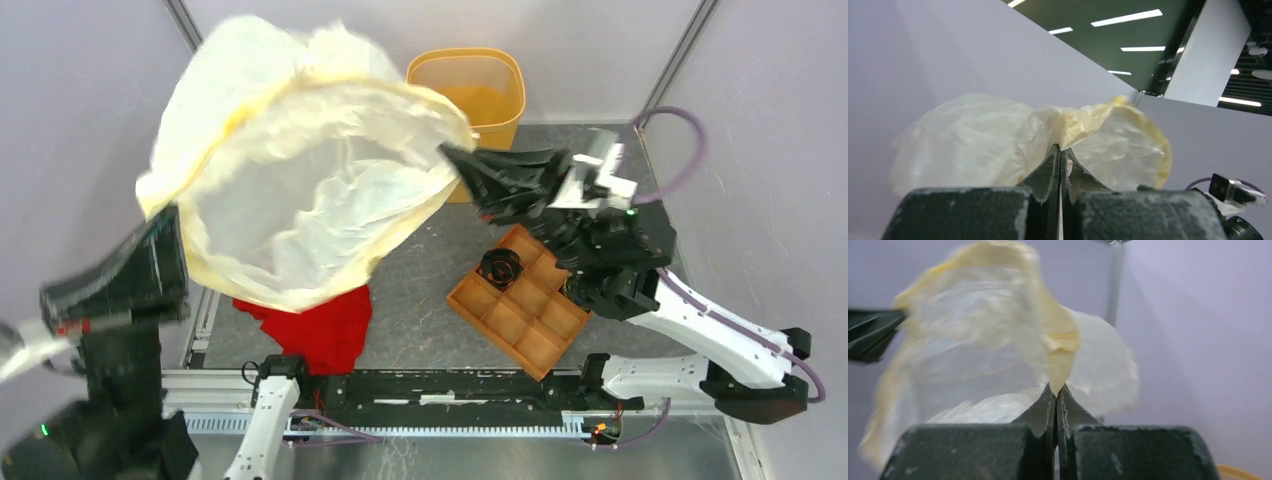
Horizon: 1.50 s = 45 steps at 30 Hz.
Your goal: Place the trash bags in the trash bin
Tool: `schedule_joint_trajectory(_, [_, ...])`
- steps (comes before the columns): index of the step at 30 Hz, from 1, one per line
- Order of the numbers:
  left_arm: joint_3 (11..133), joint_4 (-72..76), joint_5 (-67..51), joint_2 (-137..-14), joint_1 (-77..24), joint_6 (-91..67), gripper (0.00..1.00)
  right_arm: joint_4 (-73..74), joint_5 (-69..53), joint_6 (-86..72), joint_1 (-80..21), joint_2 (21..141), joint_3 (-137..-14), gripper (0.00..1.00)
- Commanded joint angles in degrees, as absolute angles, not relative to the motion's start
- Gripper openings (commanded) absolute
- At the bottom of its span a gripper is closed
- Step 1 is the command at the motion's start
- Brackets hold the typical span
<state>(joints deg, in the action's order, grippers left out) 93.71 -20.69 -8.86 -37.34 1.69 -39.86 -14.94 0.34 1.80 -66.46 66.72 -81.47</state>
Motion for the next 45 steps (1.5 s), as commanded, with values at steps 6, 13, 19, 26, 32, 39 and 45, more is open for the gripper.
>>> schedule_joint_trajectory(6, [48.5, -42.3, 2.1, -38.6, 1.7, -39.3, 0.02, -17.0, 10.3, 0.2, -60.2, 84.9, -59.2, 0.00])
schedule_joint_trajectory(13, [54.1, -35.5, -3.5, -34.0, 1.8, -40.9, 0.02, -9.4, 10.9, -3.2, -59.6, 86.5, -64.2, 0.00])
schedule_joint_trajectory(19, [85.4, -23.7, -18.6, -41.1, 1.8, -38.3, 0.02, 6.4, 10.6, 4.7, -60.7, 84.8, -96.2, 0.01])
schedule_joint_trajectory(26, [83.3, -20.3, -15.2, -34.0, 1.7, -39.3, 0.02, -13.9, 1.9, 4.5, -62.2, 68.8, -74.6, 0.00])
schedule_joint_trajectory(32, [58.8, -44.3, 7.4, -33.0, 1.5, -46.5, 0.02, -12.7, 3.6, -6.4, -55.3, 75.7, -55.8, 0.00])
schedule_joint_trajectory(39, [66.4, -45.5, 8.1, -34.2, 1.5, -47.8, 0.02, -4.7, -3.5, -6.2, -51.6, 74.9, -56.1, 0.00])
schedule_joint_trajectory(45, [81.1, -31.7, -1.7, -32.4, 1.4, -43.7, 0.02, -4.6, -7.4, -6.4, -53.6, 68.3, -66.4, 0.00])
